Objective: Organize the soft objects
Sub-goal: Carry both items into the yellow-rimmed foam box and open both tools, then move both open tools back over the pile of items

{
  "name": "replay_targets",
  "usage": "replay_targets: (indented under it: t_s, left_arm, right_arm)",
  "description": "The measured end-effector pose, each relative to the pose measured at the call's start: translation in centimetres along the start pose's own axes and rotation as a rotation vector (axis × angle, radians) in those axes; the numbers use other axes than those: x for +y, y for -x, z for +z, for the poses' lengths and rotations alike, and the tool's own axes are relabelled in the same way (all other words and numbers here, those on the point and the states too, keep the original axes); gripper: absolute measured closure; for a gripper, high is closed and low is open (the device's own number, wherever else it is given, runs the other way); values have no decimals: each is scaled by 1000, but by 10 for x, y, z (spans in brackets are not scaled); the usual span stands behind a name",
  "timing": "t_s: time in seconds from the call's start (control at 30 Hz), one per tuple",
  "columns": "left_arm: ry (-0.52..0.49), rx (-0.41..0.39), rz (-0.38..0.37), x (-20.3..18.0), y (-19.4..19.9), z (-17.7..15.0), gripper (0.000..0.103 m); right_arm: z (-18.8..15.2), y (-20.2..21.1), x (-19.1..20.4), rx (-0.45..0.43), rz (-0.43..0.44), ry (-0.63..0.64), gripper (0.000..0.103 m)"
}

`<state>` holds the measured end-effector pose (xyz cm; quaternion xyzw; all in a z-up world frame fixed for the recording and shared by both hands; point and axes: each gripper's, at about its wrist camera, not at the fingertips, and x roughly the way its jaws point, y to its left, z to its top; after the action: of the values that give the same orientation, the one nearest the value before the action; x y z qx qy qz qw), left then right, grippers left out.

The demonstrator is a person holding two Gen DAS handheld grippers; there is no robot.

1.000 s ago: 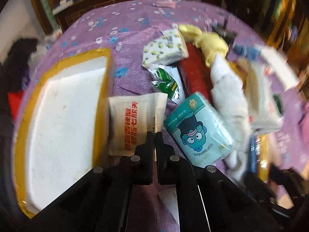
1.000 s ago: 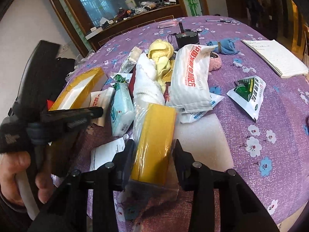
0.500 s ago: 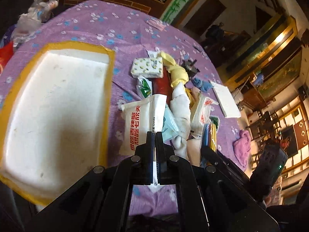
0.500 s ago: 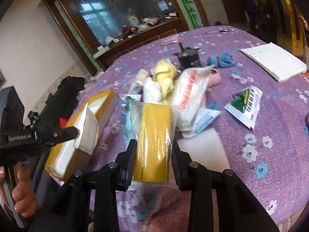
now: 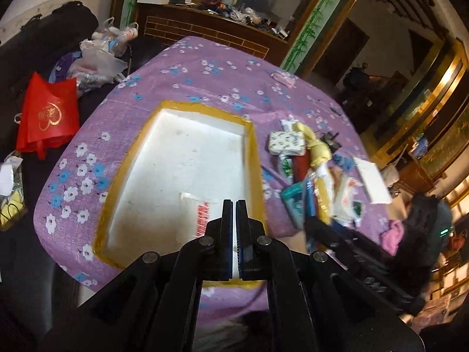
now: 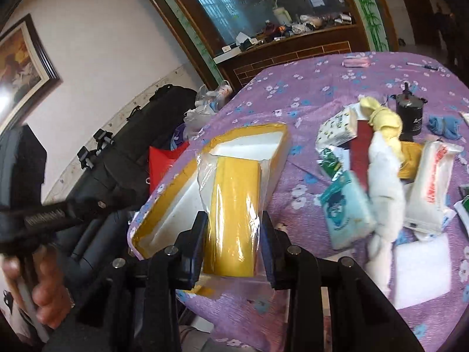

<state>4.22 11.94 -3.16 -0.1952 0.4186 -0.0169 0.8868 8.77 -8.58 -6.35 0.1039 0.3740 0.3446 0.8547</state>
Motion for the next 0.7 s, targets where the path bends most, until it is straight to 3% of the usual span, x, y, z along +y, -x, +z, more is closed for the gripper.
replay_targets:
  t_s: [0.07, 0.2, 0.3, 0.47, 0.6, 0.67, 0.7]
  left_arm:
    - [32, 45, -6, 15, -15, -3, 102]
    - [55, 83, 65, 35, -37, -15, 102]
    - [78, 107, 49, 45, -47, -19, 102]
    - [82, 148, 103, 57, -64, -27, 101]
    - [94, 164, 127, 65, -69, -31, 98]
    - [119, 147, 134, 68, -64, -29, 83]
    - [129, 127, 127, 68, -60, -27, 68]
  right_arm:
    - [1, -9, 0, 33, 0, 2, 69]
    - [-2, -34, 9, 100, -2, 32, 69]
    - [-7, -51, 26, 142, -8, 82, 69]
    - [-8, -76, 34, 157, -87, 95, 66]
    - [-12, -75, 35, 140, -75, 108, 60]
    - [-11, -71, 33, 125, -34, 91, 48]
    - [-10, -67, 31, 122, 4, 73, 44]
